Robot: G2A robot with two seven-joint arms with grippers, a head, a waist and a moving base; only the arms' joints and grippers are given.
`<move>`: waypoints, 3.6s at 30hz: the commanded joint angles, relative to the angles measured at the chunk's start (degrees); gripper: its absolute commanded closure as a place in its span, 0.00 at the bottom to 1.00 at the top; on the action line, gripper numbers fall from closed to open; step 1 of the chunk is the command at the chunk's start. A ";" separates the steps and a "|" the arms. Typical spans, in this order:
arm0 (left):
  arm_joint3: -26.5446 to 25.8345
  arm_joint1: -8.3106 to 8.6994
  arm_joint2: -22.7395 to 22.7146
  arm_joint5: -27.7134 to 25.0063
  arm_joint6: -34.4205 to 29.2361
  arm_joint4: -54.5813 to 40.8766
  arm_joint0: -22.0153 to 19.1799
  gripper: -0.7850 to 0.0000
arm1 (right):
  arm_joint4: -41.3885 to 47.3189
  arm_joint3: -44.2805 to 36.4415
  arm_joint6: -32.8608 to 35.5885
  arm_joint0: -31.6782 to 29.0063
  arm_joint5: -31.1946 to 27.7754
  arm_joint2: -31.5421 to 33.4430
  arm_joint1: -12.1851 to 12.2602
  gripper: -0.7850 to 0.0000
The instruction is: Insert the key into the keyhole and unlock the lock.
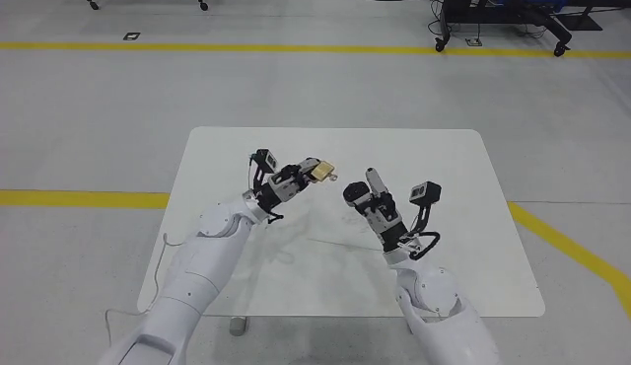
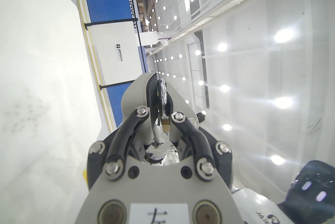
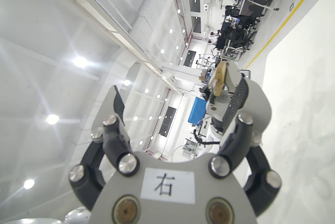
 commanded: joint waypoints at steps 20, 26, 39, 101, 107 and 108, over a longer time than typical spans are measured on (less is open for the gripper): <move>7.56 -2.02 1.74 4.53 -11.97 -8.73 -3.88 1.00 | -5.02 9.99 -1.20 6.61 -6.68 -5.00 -0.76 1.00; 7.90 -2.22 1.58 3.88 -12.94 -8.99 -4.13 1.00 | -4.82 10.49 -2.49 7.19 -6.46 -5.45 -0.92 1.00; 6.57 -1.78 0.10 -3.11 -10.69 -4.52 -3.87 1.00 | 18.88 5.90 15.57 3.70 5.94 -2.13 0.47 0.71; 3.59 -1.42 0.76 -7.84 -9.26 6.15 -3.92 1.00 | 36.27 8.14 19.76 5.49 25.37 -3.05 1.39 1.00; 2.35 -1.26 0.64 -9.12 -8.10 7.53 -3.39 1.00 | 43.64 8.15 19.70 5.49 30.55 -2.32 1.36 1.00; 2.14 -1.24 0.59 -9.28 -7.94 7.58 -3.29 1.00 | 44.91 8.18 19.70 5.46 31.33 -2.16 1.36 1.00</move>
